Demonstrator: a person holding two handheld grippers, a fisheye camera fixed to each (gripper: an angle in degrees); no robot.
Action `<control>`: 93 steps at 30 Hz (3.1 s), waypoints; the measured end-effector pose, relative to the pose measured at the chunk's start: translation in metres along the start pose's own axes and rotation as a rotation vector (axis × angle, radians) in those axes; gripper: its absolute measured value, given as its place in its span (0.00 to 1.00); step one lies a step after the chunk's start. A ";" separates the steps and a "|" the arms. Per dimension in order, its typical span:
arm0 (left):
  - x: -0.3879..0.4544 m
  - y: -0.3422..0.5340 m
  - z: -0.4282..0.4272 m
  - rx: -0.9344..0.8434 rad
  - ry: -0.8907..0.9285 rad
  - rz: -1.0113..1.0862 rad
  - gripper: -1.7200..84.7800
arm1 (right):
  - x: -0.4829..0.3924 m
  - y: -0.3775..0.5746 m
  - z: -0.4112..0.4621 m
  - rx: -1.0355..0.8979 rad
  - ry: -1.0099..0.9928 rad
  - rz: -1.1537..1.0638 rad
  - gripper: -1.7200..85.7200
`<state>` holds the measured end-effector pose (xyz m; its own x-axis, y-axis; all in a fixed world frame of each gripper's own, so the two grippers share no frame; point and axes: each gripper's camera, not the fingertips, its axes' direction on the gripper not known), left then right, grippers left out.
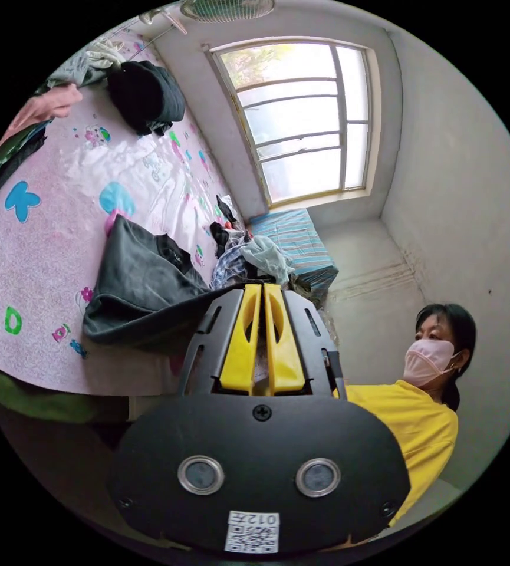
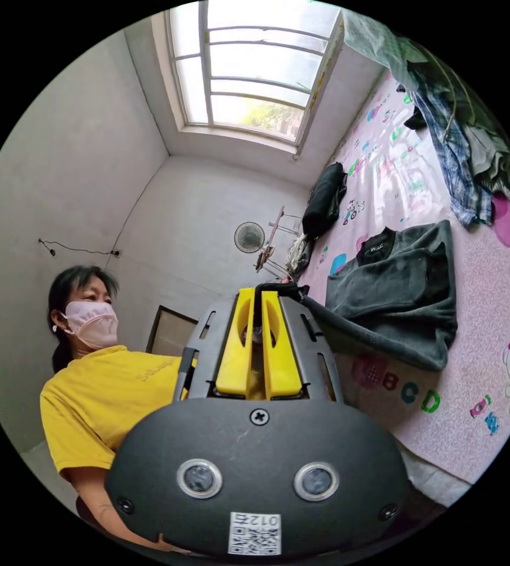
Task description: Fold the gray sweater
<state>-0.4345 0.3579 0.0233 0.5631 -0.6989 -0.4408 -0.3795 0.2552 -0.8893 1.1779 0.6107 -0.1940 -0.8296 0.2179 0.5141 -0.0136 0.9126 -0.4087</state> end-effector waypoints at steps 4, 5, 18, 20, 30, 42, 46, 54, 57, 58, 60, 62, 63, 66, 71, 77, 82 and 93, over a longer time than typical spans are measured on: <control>-0.035 -0.058 0.029 0.004 0.028 -0.026 0.03 | 0.028 -0.055 0.010 0.033 0.026 0.022 0.04; -0.047 -0.078 0.040 -0.001 0.028 -0.037 0.03 | 0.038 -0.073 0.014 0.043 0.040 0.033 0.04; -0.232 -0.265 0.181 -0.080 -0.069 -0.278 0.03 | 0.197 -0.245 0.081 0.043 0.171 0.307 0.04; -0.269 -0.280 0.201 -0.087 -0.091 -0.341 0.03 | 0.240 -0.269 0.100 0.040 0.222 0.410 0.05; -0.342 -0.293 0.236 0.137 -0.135 -0.380 0.06 | 0.288 -0.290 0.125 0.262 0.275 0.517 0.07; -0.279 -0.133 0.227 -0.359 -0.669 -0.137 0.11 | 0.183 -0.176 0.184 -0.207 0.918 0.192 0.12; -0.291 -0.109 0.235 -0.426 -0.706 -0.094 0.11 | 0.196 -0.158 0.181 -0.220 0.873 0.260 0.13; -0.301 -0.091 0.263 -0.562 -0.660 -0.011 0.08 | 0.208 -0.144 0.188 -0.187 0.727 0.342 0.12; -0.297 -0.090 0.272 -0.571 -0.684 0.004 0.06 | 0.204 -0.145 0.201 -0.198 0.738 0.320 0.12; -0.296 -0.090 0.274 -0.575 -0.690 0.010 0.06 | 0.203 -0.147 0.206 -0.196 0.740 0.318 0.11; -0.291 -0.091 0.281 -0.593 -0.712 0.024 0.04 | 0.202 -0.149 0.212 -0.189 0.753 0.312 0.08; -0.287 -0.091 0.282 -0.594 -0.706 0.033 0.04 | 0.201 -0.153 0.221 -0.202 0.784 0.313 0.06; -0.282 -0.092 0.281 -0.585 -0.700 0.045 0.03 | 0.198 -0.154 0.224 -0.206 0.785 0.302 0.06; -0.255 -0.091 0.260 -0.475 -0.675 0.134 0.03 | 0.176 -0.159 0.230 -0.195 0.784 0.221 0.05; -0.299 -0.066 0.255 -0.530 -0.713 0.015 0.03 | 0.204 -0.150 0.250 -0.280 0.848 0.329 0.04; -0.320 -0.061 0.273 -0.548 -0.743 -0.067 0.03 | 0.205 -0.154 0.285 -0.322 0.909 0.335 0.04; -0.283 -0.070 0.245 -0.455 -0.836 -0.023 0.03 | 0.165 -0.166 0.289 -0.227 1.040 0.279 0.03; -0.229 -0.175 0.402 -0.465 -1.123 0.206 0.02 | 0.142 -0.236 0.476 -0.477 1.302 -0.196 0.02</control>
<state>-0.2019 0.7417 0.2315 0.6934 0.3466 -0.6317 -0.6314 -0.1300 -0.7645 0.7970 0.2617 -0.3838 0.2743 -0.0047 0.9616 0.3390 0.9363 -0.0921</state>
